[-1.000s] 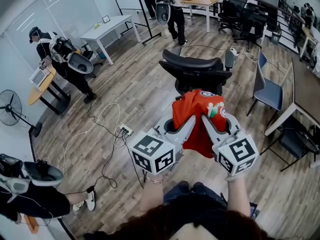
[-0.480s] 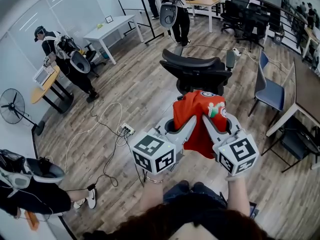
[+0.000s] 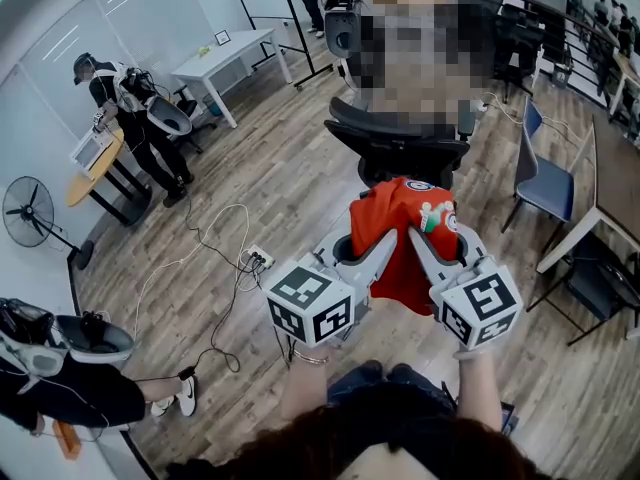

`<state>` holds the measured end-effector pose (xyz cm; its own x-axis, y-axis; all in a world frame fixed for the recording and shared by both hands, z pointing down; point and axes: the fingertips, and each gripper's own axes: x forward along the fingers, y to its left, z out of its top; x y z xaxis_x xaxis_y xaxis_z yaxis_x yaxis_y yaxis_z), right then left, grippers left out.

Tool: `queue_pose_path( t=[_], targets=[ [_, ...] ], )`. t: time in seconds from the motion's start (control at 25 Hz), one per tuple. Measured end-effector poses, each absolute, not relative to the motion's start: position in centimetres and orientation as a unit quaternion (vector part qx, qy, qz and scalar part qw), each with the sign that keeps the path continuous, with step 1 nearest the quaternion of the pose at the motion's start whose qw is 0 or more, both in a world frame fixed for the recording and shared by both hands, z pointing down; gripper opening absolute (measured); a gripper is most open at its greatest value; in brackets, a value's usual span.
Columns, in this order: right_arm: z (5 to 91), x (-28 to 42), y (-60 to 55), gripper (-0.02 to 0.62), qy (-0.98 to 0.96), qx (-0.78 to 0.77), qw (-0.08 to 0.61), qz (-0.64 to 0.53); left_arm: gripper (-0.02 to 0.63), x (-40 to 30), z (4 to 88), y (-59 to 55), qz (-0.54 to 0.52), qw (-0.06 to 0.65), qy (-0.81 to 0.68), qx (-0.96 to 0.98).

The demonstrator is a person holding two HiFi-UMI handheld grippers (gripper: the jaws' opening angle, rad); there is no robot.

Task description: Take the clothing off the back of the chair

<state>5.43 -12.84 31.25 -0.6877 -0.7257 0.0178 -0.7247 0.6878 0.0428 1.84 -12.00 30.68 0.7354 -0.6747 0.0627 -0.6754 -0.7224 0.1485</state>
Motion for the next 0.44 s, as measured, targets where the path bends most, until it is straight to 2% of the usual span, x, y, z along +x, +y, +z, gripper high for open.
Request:
queue_pose_path(
  t=[0.44],
  targets=[
    [31.7, 5.1, -14.3, 0.061, -0.917, 0.397, 0.026, -0.013, 0.063, 1.5, 31.2, -13.5, 0.003, 0.087, -0.353, 0.931]
  ],
)
